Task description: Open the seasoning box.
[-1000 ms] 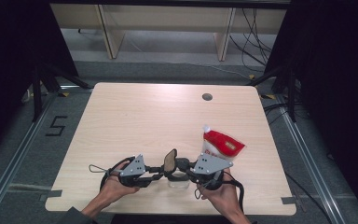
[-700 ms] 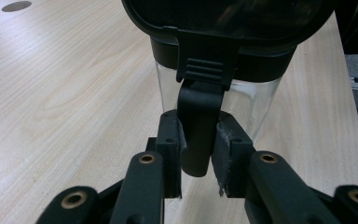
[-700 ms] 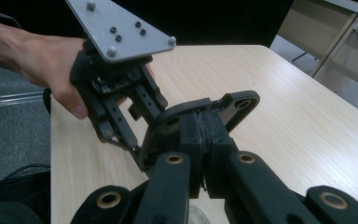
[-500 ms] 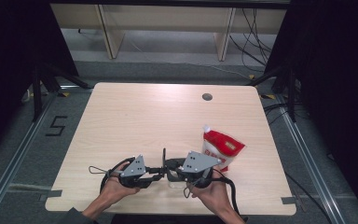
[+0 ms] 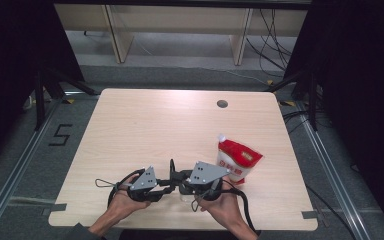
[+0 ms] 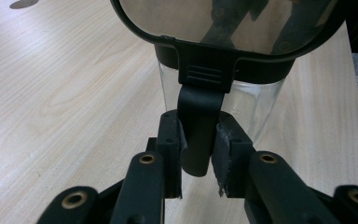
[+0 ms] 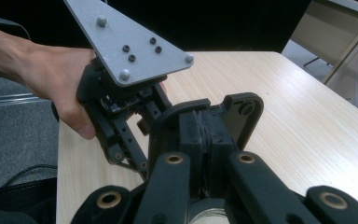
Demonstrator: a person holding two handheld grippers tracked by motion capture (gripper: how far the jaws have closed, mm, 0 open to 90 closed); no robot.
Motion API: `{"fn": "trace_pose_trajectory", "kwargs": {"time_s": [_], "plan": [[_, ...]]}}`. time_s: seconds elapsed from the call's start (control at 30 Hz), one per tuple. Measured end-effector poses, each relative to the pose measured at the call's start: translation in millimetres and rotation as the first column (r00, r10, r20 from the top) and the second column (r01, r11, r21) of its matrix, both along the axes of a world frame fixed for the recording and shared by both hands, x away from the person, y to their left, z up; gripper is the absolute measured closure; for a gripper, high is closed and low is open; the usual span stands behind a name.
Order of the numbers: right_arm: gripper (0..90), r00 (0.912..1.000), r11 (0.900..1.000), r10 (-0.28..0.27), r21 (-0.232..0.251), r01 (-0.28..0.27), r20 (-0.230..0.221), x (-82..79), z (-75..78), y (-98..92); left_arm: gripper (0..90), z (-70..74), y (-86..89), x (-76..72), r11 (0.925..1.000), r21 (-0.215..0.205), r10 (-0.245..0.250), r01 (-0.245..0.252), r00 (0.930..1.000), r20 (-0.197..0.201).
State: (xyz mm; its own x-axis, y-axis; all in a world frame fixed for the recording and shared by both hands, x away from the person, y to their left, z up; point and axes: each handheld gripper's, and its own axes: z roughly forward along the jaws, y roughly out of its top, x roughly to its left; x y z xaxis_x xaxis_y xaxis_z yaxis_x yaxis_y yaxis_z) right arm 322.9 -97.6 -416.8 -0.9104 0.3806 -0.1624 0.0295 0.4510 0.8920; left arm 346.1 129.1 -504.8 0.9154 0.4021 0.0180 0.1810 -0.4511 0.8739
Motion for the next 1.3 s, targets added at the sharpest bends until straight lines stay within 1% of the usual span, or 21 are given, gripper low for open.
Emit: {"fn": "trace_pose_trajectory", "kwargs": {"time_s": [0.07, 0.23, 0.3, 0.43, 0.53, 0.57, 0.63, 0.73, 0.77, 0.87, 0.9, 0.93, 1.0, 1.03, 1.07, 1.1, 1.13, 1.17, 1.2, 1.23, 1.3], "plan": [[88.9, 0.9999, 1.0, 0.01, 0.003, -0.01, 0.005, 1.3, -0.2, -0.2, 73.4, -0.2, 0.1, 0.1, 1.0, -0.003, -0.001, 0.001, 1.0, -0.003], [85.2, 0.9999, 1.0, -0.013, 0.014, 0.013, -0.002, 1.8, 1.2, -6.6, 73.0, -0.5, 1.1, 0.9, 0.9999, -0.009, -0.009, 0.009, 0.9999, -0.008], [82.4, 0.9997, 0.999, -0.023, 0.037, 0.023, 0.0, 2.7, 3.6, -13.5, 70.8, -0.9, 1.0, 0.0, 0.9999, -0.014, -0.005, 0.005, 0.9999, -0.017], [74.2, 0.9987, 0.996, -0.051, 0.078, 0.051, -0.007, 2.4, 6.0, -33.7, 52.8, -0.2, 2.5, -3.3, 0.9997, 0.025, -0.007, 0.007, 1.0, -0.007], [66.7, 0.9974, 0.993, -0.071, 0.093, 0.07, 0.007, 0.8, 2.8, -49.8, 40.7, 2.1, 6.0, -6.9, 0.9992, 0.016, 0.037, -0.036, 0.999, -0.025], [64.0, 0.9963, 0.992, -0.086, 0.097, 0.086, -0.008, -0.6, 1.2, -53.9, 37.7, 2.4, 6.7, -7.5, 0.9989, -0.005, 0.046, -0.046, 0.9981, -0.041], [59.7, 0.9951, 0.99, -0.099, 0.097, 0.099, -0.006, -0.3, -3.3, -61.7, 32.8, 5.3, 9.0, -10.2, 0.9973, -0.029, 0.065, -0.067, 0.9951, -0.074], [52.9, 0.9919, 0.987, -0.119, 0.102, 0.123, -0.043, -2.4, -11.6, -71.2, 30.5, 8.2, 12.9, -16.0, 0.9958, -0.034, 0.083, -0.085, 0.9939, -0.072], [50.5, 0.9904, 0.986, -0.129, 0.104, 0.134, -0.048, -2.7, -13.9, -74.7, 29.4, 9.2, 14.9, -16.5, 0.9961, -0.021, 0.084, -0.086, 0.9945, -0.063], [44.1, 0.9841, 0.981, -0.162, 0.097, 0.168, -0.073, -4.6, -18.9, -84.1, 27.0, 8.4, 18.3, -20.6, 0.9921, -0.026, 0.119, -0.123, 0.9874, -0.104], [43.3, 0.9833, 0.98, -0.165, 0.103, 0.173, -0.075, -4.3, -20.5, -87.0, 26.3, 8.0, 19.1, -21.5, 0.9919, -0.027, 0.12, -0.124, 0.9864, -0.112], [42.3, 0.9817, 0.978, -0.172, 0.11, 0.18, -0.083, -5.2, -21.6, -89.9, 25.6, 7.8, 20.4, -20.8, 0.9938, -0.021, 0.106, -0.109, 0.9892, -0.1], [40.6, 0.9817, 0.977, -0.177, 0.109, 0.184, -0.07, -6.4, -23.1, -96.1, 23.4, 6.7, 21.0, -22.6, 0.9916, -0.028, 0.122, -0.127, 0.9856, -0.116], [40.3, 0.9787, 0.974, -0.187, 0.111, 0.196, -0.084, -8.5, -24.0, -98.6, 22.3, 6.9, 22.0, -22.1, 0.9928, -0.022, 0.115, -0.118, 0.9871, -0.111], [39.5, 0.9783, 0.974, -0.191, 0.108, 0.199, -0.081, -9.6, -25.0, -101.2, 21.7, 6.3, 21.8, -24.3, 0.9899, -0.024, 0.136, -0.14, 0.9815, -0.135], [39.5, 0.9783, 0.974, -0.191, 0.108, 0.199, -0.081, -9.6, -25.0, -101.2, 21.7, 6.3, 21.8, -24.3, 0.9899, -0.024, 0.136, -0.14, 0.9815, -0.135], [38.1, 0.9759, 0.972, -0.2, 0.107, 0.209, -0.087, -12.3, -26.9, -105.8, 21.6, 4.2, 21.3, -24.5, 0.9884, -0.036, 0.141, -0.147, 0.9811, -0.132], [37.3, 0.9694, 0.967, -0.225, 0.101, 0.235, -0.098, -15.3, -27.5, -108.7, 21.5, 5.0, 21.9, -24.9, 0.9883, -0.019, 0.147, -0.151, 0.9804, -0.131], [36.6, 0.971, 0.968, -0.219, 0.103, 0.228, -0.096, -15.6, -29.1, -110.7, 21.2, 4.4, 21.3, -25.1, 0.9873, -0.025, 0.152, -0.157, 0.9789, -0.137], [36.3, 0.971, 0.968, -0.222, 0.1, 0.231, -0.088, -15.9, -30.5, -113.9, 21.1, 4.5, 21.7, -24.8, 0.9882, -0.022, 0.148, -0.152, 0.9808, -0.128], [35.9, 0.964, 0.962, -0.241, 0.1, 0.252, -0.111, -18.6, -33.7, -119.3, 21.0, 4.4, 21.9, -25.0, 0.988, -0.023, 0.149, -0.153, 0.9805, -0.128]]}}
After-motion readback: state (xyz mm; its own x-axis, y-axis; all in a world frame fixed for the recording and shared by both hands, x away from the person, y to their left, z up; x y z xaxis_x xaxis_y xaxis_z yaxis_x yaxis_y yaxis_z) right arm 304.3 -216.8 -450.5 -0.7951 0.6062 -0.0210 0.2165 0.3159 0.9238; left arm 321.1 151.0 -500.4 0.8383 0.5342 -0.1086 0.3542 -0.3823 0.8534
